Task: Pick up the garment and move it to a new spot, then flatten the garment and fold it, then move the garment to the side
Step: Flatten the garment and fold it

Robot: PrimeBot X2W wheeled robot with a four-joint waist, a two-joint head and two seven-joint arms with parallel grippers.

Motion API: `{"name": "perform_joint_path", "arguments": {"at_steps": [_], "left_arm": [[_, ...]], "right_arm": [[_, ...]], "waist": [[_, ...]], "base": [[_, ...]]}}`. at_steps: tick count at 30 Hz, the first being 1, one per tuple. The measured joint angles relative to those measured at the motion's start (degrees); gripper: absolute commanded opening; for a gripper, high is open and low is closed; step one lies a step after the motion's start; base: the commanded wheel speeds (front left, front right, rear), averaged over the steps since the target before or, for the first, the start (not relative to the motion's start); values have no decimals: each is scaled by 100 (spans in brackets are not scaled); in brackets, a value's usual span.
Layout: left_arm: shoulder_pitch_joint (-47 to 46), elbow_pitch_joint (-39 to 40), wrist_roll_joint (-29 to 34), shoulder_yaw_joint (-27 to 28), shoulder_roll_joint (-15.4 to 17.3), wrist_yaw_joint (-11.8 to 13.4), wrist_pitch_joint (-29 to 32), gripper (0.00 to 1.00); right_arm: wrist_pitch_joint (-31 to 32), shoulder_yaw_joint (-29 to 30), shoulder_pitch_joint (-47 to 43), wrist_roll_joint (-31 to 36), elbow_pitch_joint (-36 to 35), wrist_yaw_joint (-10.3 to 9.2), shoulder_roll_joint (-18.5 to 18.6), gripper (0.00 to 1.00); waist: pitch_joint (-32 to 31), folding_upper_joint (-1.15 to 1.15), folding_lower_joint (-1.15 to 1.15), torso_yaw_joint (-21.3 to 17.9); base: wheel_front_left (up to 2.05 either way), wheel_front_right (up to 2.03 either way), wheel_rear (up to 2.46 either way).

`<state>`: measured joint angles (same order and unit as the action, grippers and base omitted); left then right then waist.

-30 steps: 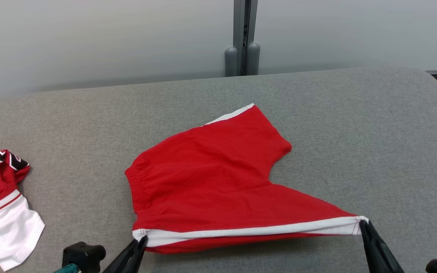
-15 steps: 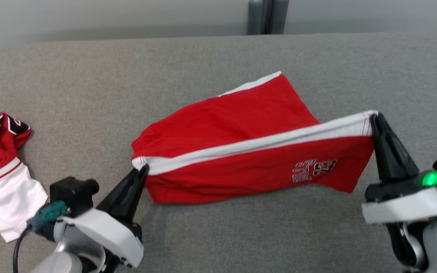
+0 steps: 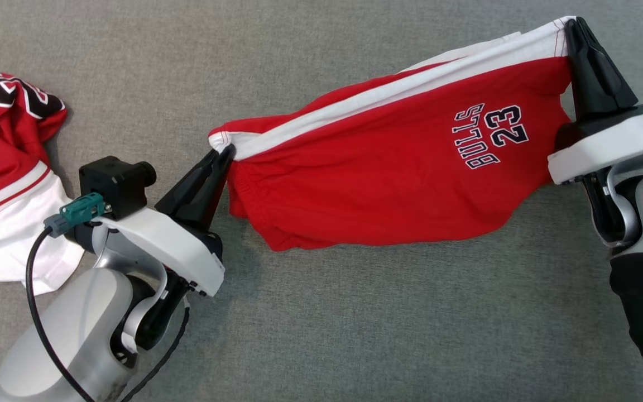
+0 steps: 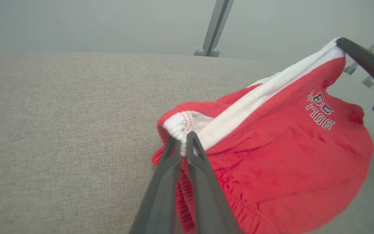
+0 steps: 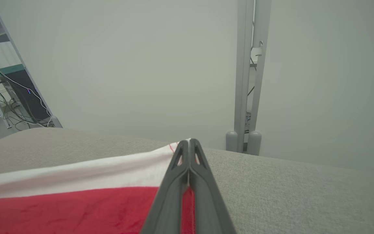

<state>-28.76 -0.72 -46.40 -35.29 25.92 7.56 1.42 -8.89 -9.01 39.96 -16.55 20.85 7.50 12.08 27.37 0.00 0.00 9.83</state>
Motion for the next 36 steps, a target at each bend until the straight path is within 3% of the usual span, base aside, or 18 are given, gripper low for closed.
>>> {"name": "perform_joint_path", "arguments": {"at_steps": [10, 11, 12, 13, 14, 15, 20, 23, 30, 36], "left_arm": [[-424, -700, 33, -131, -307, -355, -170, 0], [-446, -744, 25, -129, -313, -375, -176, 4], [-453, -780, 9, -127, -314, -404, -200, 34], [-454, -815, -14, -135, -323, -446, -203, 50], [-459, -848, -14, -159, -330, -488, -196, 76], [-460, -871, -19, -159, -347, -500, -227, 100], [-481, -920, 14, -105, -353, -492, -453, 100], [-447, -917, 65, 10, -368, -354, -746, 100], [-30, -656, 163, 586, -364, 171, -1477, 100], [340, -320, 350, 1105, -335, 412, -1615, 100]], "right_arm": [[-381, -461, 664, -179, 1406, -1, -59, 0], [-419, -495, 711, -210, 1502, -1, -68, 0], [-426, -554, 764, -213, 1599, -1, -73, 0], [-448, -587, 809, -214, 1686, -1, -81, 31], [-477, -604, 838, -219, 1742, -1, -88, 80], [-495, -614, 873, -238, 1813, -1, -90, 100], [-577, -622, 889, -255, 1950, -1, -112, 100], [-603, -502, 774, -190, 1848, -1, -135, 100], [-626, 116, -39, 315, 577, -1, -301, 100], [-626, 436, -782, 634, -237, -1, -458, 100]], "waist": [[305, 0, 0, 145], [305, 0, 0, 128], [302, 0, 0, 108], [298, 0, 0, 89], [291, 0, 0, 77], [282, 0, 0, 71], [202, 0, 0, 44], [88, 0, 0, 25], [-262, 0, 0, -119], [-566, 0, 0, -288]], "base": [[0, 0, 0], [0, 0, 0], [0, 0, 0], [0, 0, 0], [0, 0, 0], [0, 0, 0], [0, 0, 0], [0, 0, 0], [0, 0, 0], [0, 0, 0]]}}
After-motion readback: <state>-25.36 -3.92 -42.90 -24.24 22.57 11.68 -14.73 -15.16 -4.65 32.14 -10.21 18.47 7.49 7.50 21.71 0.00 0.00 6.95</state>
